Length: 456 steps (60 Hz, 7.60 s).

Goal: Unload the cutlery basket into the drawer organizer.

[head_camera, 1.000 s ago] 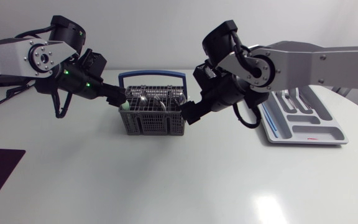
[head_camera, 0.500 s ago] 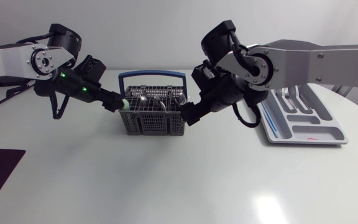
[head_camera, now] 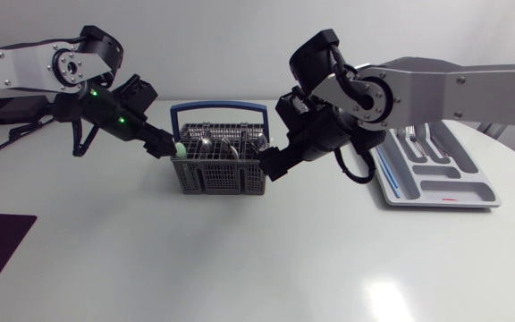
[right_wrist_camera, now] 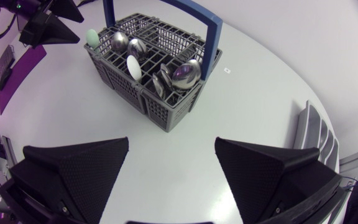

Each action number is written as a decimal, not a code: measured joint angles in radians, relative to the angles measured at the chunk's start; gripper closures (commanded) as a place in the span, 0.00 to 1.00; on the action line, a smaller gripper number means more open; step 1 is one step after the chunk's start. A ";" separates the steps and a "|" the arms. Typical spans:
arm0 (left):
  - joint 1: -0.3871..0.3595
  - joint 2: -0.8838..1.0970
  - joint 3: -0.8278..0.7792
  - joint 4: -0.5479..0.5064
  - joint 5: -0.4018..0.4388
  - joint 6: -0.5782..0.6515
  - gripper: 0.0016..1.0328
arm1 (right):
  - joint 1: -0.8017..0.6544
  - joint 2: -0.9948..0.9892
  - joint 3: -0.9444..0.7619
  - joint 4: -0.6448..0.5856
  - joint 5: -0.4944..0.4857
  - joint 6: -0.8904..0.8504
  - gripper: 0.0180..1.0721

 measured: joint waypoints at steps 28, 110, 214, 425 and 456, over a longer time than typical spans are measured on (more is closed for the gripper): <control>0.011 0.067 0.114 -0.124 0.060 0.109 0.12 | 0.000 0.000 0.000 -0.004 0.000 -0.003 0.05; -0.081 0.204 0.380 -0.343 -0.059 -0.123 0.13 | 0.008 0.000 -0.015 -0.023 0.000 -0.008 0.05; -0.026 0.372 0.602 -0.571 0.101 0.110 0.28 | 0.013 -0.002 -0.031 -0.023 0.000 -0.011 0.05; -0.052 0.368 0.544 -0.545 0.098 0.029 0.96 | 0.015 -0.002 -0.064 -0.023 0.000 -0.023 0.05; -0.021 0.368 0.544 -0.554 0.182 0.045 0.96 | 0.015 -0.002 -0.066 -0.023 0.000 -0.023 0.05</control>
